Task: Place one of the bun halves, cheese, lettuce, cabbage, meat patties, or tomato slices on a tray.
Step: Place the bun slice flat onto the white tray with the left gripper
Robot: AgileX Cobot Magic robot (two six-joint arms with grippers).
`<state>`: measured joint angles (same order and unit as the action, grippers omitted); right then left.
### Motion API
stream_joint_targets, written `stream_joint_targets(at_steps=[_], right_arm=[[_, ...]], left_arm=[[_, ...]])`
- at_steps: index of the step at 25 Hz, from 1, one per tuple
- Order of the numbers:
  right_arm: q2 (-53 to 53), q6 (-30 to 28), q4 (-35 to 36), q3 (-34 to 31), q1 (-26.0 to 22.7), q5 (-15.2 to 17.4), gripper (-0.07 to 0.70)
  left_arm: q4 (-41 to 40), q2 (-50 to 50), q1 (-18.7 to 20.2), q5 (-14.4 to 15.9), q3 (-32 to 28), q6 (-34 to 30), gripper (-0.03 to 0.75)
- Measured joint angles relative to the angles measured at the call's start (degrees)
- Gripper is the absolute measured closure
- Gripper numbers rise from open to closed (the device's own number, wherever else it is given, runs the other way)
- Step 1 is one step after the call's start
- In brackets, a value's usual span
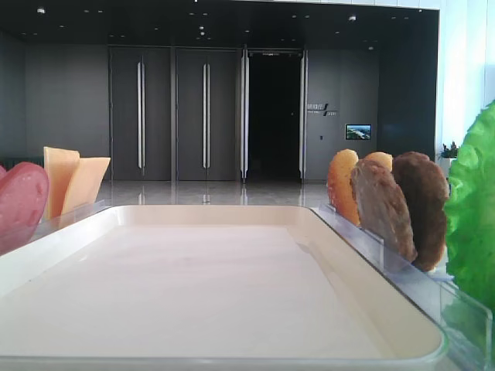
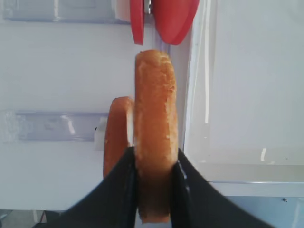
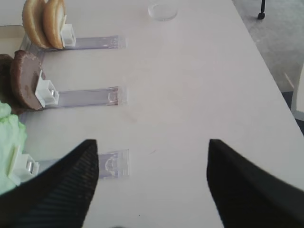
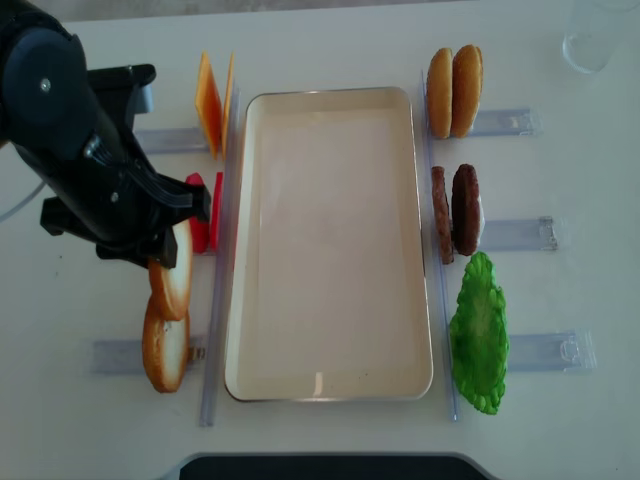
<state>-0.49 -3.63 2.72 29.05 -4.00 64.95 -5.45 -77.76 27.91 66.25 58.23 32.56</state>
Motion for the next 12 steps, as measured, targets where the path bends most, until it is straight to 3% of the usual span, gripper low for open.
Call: stream_joint_targets(at_steps=[8, 12], right_arm=[[0.0, 0.0, 0.0, 0.0, 0.0, 0.0, 0.166], [0.0, 0.0, 0.0, 0.0, 0.0, 0.0, 0.166]], left_arm=[[9.4, 0.0, 0.0, -6.7, 0.0, -6.2, 0.577], [17.5, 0.0, 0.0, -9.6, 0.0, -12.8, 0.577]])
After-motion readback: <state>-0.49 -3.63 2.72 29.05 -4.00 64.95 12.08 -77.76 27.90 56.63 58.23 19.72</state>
